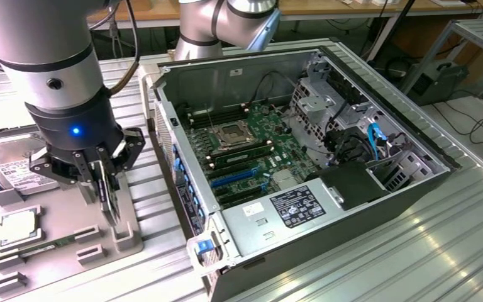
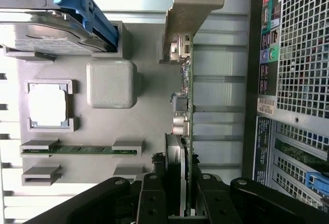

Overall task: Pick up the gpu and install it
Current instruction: 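Pick up the gpu and move the gpu toward the slot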

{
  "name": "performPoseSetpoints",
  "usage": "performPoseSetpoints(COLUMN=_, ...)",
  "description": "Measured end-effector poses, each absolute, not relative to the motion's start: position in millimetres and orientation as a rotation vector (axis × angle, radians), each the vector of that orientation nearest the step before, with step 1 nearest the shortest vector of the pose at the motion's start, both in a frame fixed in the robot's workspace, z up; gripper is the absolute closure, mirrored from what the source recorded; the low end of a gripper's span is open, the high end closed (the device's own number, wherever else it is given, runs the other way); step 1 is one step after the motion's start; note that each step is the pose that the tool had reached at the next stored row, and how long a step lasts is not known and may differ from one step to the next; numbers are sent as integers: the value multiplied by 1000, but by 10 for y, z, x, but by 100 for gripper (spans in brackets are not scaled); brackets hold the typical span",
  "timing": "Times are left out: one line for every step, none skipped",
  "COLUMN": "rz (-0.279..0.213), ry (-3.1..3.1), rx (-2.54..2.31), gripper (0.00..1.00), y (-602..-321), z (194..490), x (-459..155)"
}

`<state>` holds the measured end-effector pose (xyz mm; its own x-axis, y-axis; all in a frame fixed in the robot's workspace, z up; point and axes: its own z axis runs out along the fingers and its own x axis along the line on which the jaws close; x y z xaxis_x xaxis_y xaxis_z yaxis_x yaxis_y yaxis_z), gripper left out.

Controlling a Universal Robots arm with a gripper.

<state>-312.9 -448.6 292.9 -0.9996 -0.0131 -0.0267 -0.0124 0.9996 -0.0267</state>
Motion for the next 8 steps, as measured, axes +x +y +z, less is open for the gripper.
performPoseSetpoints(rz=-41, ry=3114, rx=-20, gripper=72, y=-4486, z=2937, x=-3129)
performPoseSetpoints(rz=-41, ry=3114, rx=-20, gripper=72, y=-4486, z=2942, x=-3129)
performPoseSetpoints(rz=-41, ry=3114, rx=-20, gripper=72, y=-4486, z=2952, x=-3129)
performPoseSetpoints(rz=-41, ry=3114, rx=-20, gripper=72, y=-4486, z=2971, x=-3129)
performPoseSetpoints(rz=-41, ry=3114, rx=-20, gripper=72, y=-4486, z=2988, x=-3129)
performPoseSetpoints(rz=-41, ry=3114, rx=-20, gripper=72, y=-4486, z=3004, x=-3129)
performPoseSetpoints(rz=-41, ry=3114, rx=-20, gripper=72, y=-4486, z=3014, x=-3129)
performPoseSetpoints(rz=-41, ry=3114, rx=-20, gripper=72, y=-4486, z=3029, x=-3129)
